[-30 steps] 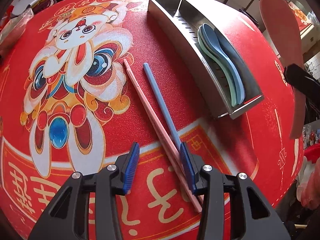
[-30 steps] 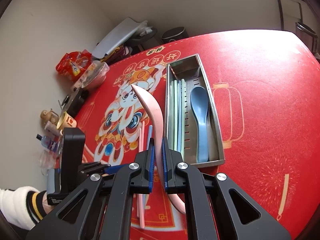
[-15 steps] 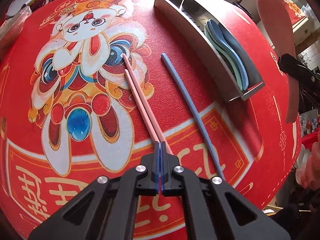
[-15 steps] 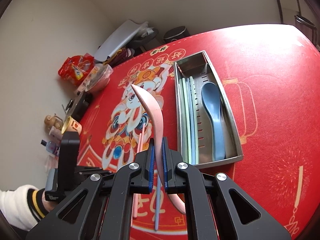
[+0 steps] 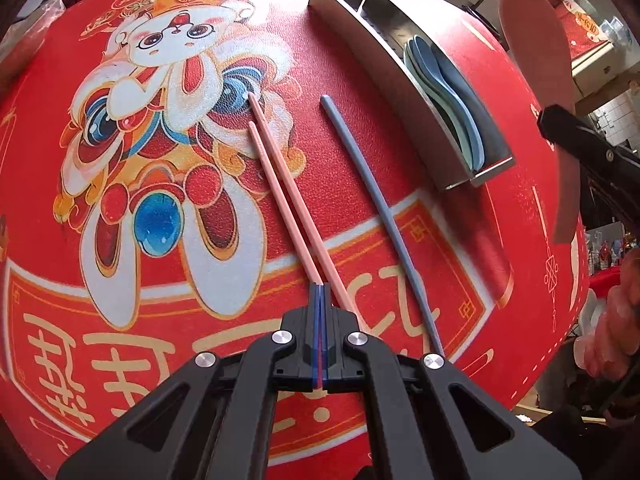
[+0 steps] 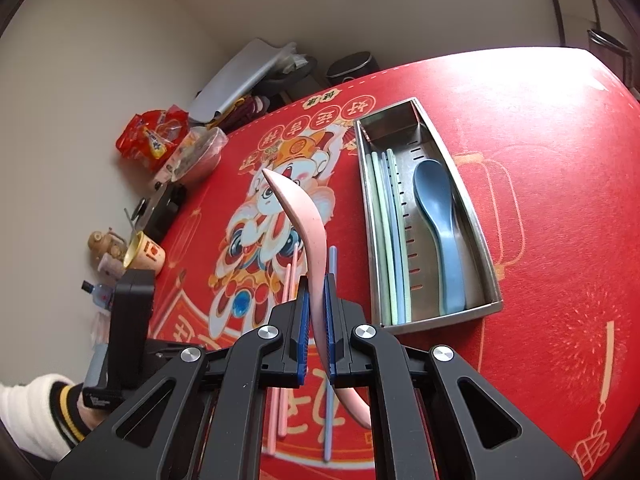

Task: Organize utensils
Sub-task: 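Hold the pink spoon over the tray with right gripper while left gripper lifts pink chopstick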

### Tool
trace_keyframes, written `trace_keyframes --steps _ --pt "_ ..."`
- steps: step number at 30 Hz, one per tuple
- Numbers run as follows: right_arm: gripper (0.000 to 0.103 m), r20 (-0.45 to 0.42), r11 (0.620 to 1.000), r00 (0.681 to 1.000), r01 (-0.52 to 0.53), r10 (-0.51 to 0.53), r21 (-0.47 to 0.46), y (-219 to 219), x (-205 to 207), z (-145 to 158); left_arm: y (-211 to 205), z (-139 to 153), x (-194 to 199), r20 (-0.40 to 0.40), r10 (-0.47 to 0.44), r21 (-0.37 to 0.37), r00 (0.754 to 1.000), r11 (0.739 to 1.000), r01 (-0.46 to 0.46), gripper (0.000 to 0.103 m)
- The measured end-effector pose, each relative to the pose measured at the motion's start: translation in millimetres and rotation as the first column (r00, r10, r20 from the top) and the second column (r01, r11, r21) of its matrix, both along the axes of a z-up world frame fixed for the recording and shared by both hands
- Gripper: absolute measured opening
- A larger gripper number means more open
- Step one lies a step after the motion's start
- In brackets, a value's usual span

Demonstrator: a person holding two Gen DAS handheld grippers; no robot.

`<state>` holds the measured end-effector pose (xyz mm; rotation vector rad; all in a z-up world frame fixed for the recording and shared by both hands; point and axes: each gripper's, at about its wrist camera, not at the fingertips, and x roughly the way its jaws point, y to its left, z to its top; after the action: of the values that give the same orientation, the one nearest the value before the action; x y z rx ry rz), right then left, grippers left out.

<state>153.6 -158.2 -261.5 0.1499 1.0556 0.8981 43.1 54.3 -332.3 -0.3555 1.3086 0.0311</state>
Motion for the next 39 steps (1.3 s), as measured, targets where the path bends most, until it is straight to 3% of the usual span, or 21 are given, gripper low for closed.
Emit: trace_keyframes --steps 8,14,24,29,34,38,39 --pt "0.007 -0.004 1.0 1.0 0.001 -0.001 -0.001 -1 1 0 -15 -4 8 -0.021 -0.001 -0.002 1.0 1.0 0.001 0.001" --pt "0.007 -0.005 1.0 1.0 0.005 -0.005 -0.002 -4 3 -1 -32 -10 25 -0.041 0.006 0.028 0.999 1.0 -0.005 0.014" --pt "0.007 -0.007 1.0 1.0 0.025 -0.025 0.003 -8 7 0 -27 -10 44 -0.039 0.008 0.143 0.999 0.99 -0.002 0.008" --pt "0.007 -0.013 0.999 0.999 0.033 -0.033 0.006 -10 8 -1 -7 -10 41 -0.049 0.063 0.143 0.997 0.988 -0.055 0.007" --pt "0.007 -0.034 0.999 0.999 0.037 -0.037 0.013 -11 11 -4 -23 -7 33 -0.027 0.021 0.2 0.999 0.98 -0.016 0.016" --pt "0.007 -0.046 0.999 0.998 0.047 -0.046 0.015 -12 11 -7 -28 -7 23 -0.006 0.003 0.223 1.0 0.975 -0.001 0.016" --pt "0.007 -0.048 0.999 0.998 0.05 -0.049 0.014 -13 12 -7 -27 -7 22 0.0 0.007 0.218 1.0 0.976 -0.007 0.012"
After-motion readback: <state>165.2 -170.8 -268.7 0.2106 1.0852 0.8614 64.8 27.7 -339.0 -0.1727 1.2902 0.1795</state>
